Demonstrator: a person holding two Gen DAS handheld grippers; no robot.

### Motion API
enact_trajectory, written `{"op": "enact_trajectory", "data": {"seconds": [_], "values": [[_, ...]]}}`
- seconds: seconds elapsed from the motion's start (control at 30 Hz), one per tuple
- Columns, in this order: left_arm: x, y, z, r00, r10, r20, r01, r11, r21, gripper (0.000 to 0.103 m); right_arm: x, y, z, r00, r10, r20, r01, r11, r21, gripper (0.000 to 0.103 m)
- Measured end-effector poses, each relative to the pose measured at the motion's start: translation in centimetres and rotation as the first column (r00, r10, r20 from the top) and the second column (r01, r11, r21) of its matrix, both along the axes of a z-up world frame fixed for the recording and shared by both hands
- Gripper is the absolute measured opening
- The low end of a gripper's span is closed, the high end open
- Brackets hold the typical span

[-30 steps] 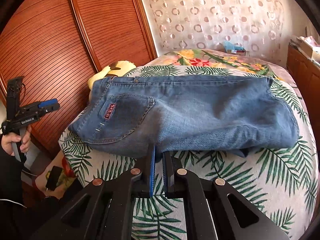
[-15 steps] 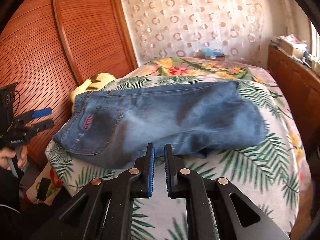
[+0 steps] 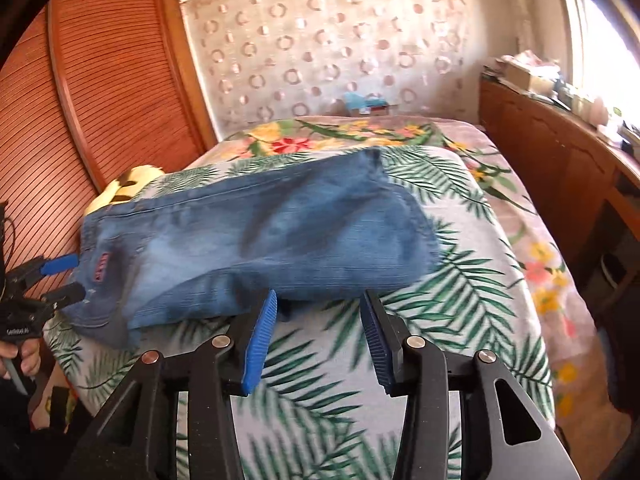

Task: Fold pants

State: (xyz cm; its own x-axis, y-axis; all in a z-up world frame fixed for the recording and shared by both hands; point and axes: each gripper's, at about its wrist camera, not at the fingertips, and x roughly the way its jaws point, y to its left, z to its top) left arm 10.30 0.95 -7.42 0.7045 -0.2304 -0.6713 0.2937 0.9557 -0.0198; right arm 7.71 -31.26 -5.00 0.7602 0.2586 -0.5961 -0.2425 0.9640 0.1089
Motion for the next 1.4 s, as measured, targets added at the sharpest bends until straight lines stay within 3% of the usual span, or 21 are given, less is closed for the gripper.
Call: {"op": "enact_trajectory", "data": {"seconds": [0.37,0.77,0.8,0.83,0.87,1.17,1.4], "values": [[0.3,-0.5,-1.4,1.0,0.012,-0.02,-0.012,1.0,-0.014,0.082,4.0,-2.7,-0.7,0.989,-0.135,-0.063,0.136,0.99,0.02,0.046],[0.4,-1.1,-2.1,0.999,-0.001,-0.041,0.001,1.0,-0.001,0.082,7.2,-3.2,-1.3,0.98,-0.133,-0.151,0.148,0.984,0.098,0.046],[0.5,-1.0,-2.0,0.999,-0.002,-0.042,0.001,1.0,-0.003,0.082,7.2,-3.0,-1.2,0.981,-0.131,-0.146,0.146,0.985,0.092,0.035],[0.4,-1.0,-2.0,0.999,-0.003,-0.042,0.003,1.0,-0.001,0.082,7.2,-2.9,-1.0,0.983,-0.125,-0.138,0.138,0.986,0.093,0.01],[0.4,-1.0,-1.9,0.999,-0.003,-0.042,0.004,1.0,0.003,0.082,7.2,-2.8,-0.7,0.984,-0.119,-0.13,0.131,0.988,0.085,0.008],[-0.5,1.3,0.6,0.999,0.034,0.008,-0.033,0.999,-0.025,0.082,5.6,1.6,5.3,1.0,0.018,0.006,-0.018,1.0,0.026,0.004],[-2.0,4.4,2.3,0.997,0.068,0.041,-0.068,0.998,-0.017,0.082,4.7,8.7,9.4,0.98,0.189,0.063,-0.189,0.982,-0.014,0.004]]}}
